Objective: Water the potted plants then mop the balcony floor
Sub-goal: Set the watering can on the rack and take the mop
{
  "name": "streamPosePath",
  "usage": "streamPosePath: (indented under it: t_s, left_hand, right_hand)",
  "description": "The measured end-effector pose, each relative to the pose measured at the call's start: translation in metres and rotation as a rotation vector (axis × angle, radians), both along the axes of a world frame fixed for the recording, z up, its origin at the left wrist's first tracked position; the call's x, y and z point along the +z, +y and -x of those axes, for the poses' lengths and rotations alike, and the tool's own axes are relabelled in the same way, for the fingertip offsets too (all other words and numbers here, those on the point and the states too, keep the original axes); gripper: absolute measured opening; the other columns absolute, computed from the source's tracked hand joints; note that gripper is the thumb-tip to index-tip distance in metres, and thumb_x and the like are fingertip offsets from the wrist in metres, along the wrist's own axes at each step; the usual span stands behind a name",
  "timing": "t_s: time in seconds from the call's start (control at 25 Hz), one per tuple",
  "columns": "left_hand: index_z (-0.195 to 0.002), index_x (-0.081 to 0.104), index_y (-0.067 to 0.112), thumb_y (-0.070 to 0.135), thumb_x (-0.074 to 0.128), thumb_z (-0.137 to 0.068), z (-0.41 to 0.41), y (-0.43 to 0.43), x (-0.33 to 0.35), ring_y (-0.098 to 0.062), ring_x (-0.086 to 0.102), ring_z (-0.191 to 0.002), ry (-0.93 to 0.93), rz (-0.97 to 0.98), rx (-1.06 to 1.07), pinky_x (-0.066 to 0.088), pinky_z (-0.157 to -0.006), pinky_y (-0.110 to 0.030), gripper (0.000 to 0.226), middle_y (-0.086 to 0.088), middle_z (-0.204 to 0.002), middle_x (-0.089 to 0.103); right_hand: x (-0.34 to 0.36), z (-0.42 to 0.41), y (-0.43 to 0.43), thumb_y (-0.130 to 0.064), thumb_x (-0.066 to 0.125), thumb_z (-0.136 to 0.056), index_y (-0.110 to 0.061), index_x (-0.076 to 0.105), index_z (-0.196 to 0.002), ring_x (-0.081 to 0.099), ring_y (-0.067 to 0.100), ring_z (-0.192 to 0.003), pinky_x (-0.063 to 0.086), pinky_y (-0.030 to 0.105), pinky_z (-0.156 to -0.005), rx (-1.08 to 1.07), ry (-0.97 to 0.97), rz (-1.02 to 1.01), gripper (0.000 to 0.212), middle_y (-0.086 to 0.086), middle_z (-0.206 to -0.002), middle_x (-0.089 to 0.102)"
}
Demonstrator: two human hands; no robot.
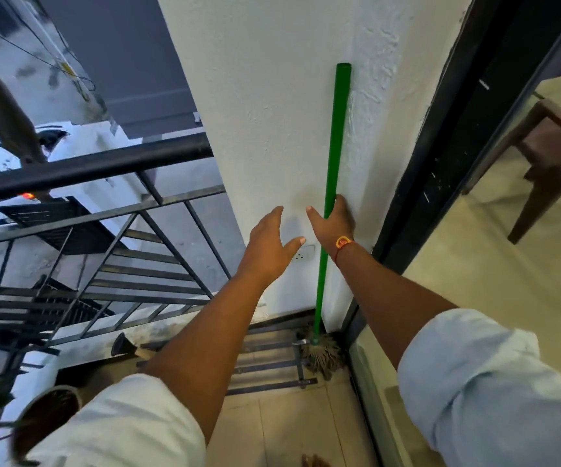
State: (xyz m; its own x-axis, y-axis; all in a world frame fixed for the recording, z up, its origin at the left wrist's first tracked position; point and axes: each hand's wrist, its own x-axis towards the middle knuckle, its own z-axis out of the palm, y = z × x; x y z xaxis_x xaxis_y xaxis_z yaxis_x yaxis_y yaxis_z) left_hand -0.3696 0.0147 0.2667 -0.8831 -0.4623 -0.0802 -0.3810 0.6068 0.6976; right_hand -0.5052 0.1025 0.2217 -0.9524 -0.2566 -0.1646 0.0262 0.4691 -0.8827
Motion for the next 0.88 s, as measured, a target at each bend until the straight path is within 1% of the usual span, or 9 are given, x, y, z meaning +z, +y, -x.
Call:
streamPosePath:
  t_s: [0.16, 0.32, 0.44, 0.52, 0.6, 0.68, 0.76, 0.84, 0.88]
  left_hand:
    - [-0.163, 0.024, 0.019, 0.037, 0.061, -0.103, 0.007, -0.003, 0.009, -0.024, 0.032, -0.154, 0.059, -0.042, 0.027, 0.03, -0.122, -0.038, 0.073, -0.005, -0.169, 0.031]
    - [-0.161, 0.029, 0.021, 0.039, 0.066, -0.1, 0.017, 0.007, 0.024, -0.021, 0.039, -0.15, 0.177, -0.169, 0.047, 0.035, -0.114, -0.031, 0.073, -0.003, -0.165, 0.039]
    - [-0.154, 0.039, 0.025, 0.043, 0.074, -0.094, 0.018, 0.025, 0.04, -0.017, 0.047, -0.143, 0.261, -0.265, 0.027, 0.043, -0.114, -0.034, 0.071, 0.0, -0.157, 0.049]
    - [-0.137, 0.055, 0.029, 0.043, 0.079, -0.089, 0.014, 0.038, 0.048, -0.008, 0.058, -0.127, 0.275, -0.275, -0.066, 0.051, -0.107, -0.032, 0.055, 0.008, -0.137, 0.063]
    - [-0.118, 0.067, 0.027, 0.035, 0.079, -0.091, 0.006, 0.057, 0.054, -0.002, 0.066, -0.103, 0.249, -0.233, -0.183, 0.056, -0.094, -0.026, 0.03, 0.009, -0.112, 0.072]
    - [-0.111, 0.073, 0.02, 0.029, 0.078, -0.092, -0.004, 0.077, 0.059, 0.003, 0.067, -0.087, 0.228, -0.222, -0.265, 0.056, -0.084, -0.016, 0.021, 0.009, -0.096, 0.074]
    - [-0.108, 0.073, 0.019, 0.025, 0.078, -0.092, -0.015, 0.095, 0.065, 0.014, 0.064, -0.08, 0.219, -0.221, -0.295, 0.051, -0.076, -0.005, 0.018, 0.019, -0.089, 0.069]
    - [-0.103, 0.071, 0.023, 0.024, 0.079, -0.092, -0.027, 0.108, 0.07, 0.016, 0.063, -0.078, 0.235, -0.218, -0.298, 0.05, -0.074, -0.004, 0.013, 0.021, -0.087, 0.068]
    - [-0.1, 0.071, 0.025, 0.024, 0.079, -0.092, -0.034, 0.114, 0.073, 0.013, 0.063, -0.077, 0.244, -0.215, -0.294, 0.052, -0.074, -0.007, 0.012, 0.018, -0.086, 0.069]
  right_hand:
    - [0.005, 0.013, -0.002, -0.045, 0.051, -0.102, -0.016, 0.052, -0.138, 0.059, 0.031, -0.117, 0.043, 0.033, -0.091, 0.082, -0.024, -0.073, 0.046, 0.008, -0.13, 0.063]
    - [-0.019, -0.012, 0.008, -0.049, 0.051, -0.101, -0.01, 0.063, -0.112, 0.063, 0.027, -0.093, 0.049, 0.036, -0.078, 0.229, -0.066, 0.026, 0.042, 0.014, -0.104, 0.068]
    - [-0.049, -0.034, 0.035, -0.05, 0.059, -0.096, -0.012, 0.069, -0.091, 0.063, 0.024, -0.084, 0.046, 0.032, -0.071, 0.343, -0.159, -0.087, 0.04, 0.007, -0.087, 0.069]
    - [-0.07, -0.045, 0.059, -0.046, 0.063, -0.094, -0.021, 0.06, -0.069, 0.058, 0.021, -0.072, 0.04, 0.031, -0.066, 0.386, -0.191, -0.169, 0.036, 0.0, -0.069, 0.06]
    - [-0.084, -0.055, 0.079, -0.043, 0.065, -0.093, -0.024, 0.047, -0.057, 0.052, 0.02, -0.062, 0.037, 0.032, -0.064, 0.392, -0.176, -0.217, 0.045, -0.003, -0.057, 0.049]
    - [-0.089, -0.065, 0.097, -0.043, 0.064, -0.092, -0.019, 0.042, -0.055, 0.048, 0.021, -0.057, 0.036, 0.033, -0.061, 0.387, -0.155, -0.232, 0.05, -0.001, -0.054, 0.045]
    - [-0.089, -0.074, 0.11, -0.044, 0.062, -0.092, -0.008, 0.049, -0.06, 0.051, 0.025, -0.059, 0.037, 0.034, -0.061, 0.389, -0.137, -0.259, 0.05, 0.008, -0.059, 0.049]
    - [-0.085, -0.084, 0.121, -0.043, 0.061, -0.093, 0.001, 0.056, -0.07, 0.054, 0.025, -0.061, 0.038, 0.033, -0.06, 0.376, -0.118, -0.284, 0.05, 0.012, -0.065, 0.055]
    - [-0.081, -0.091, 0.127, -0.042, 0.061, -0.094, 0.0, 0.056, -0.07, 0.054, 0.024, -0.061, 0.038, 0.032, -0.059, 0.368, -0.105, -0.292, 0.049, 0.011, -0.065, 0.056]
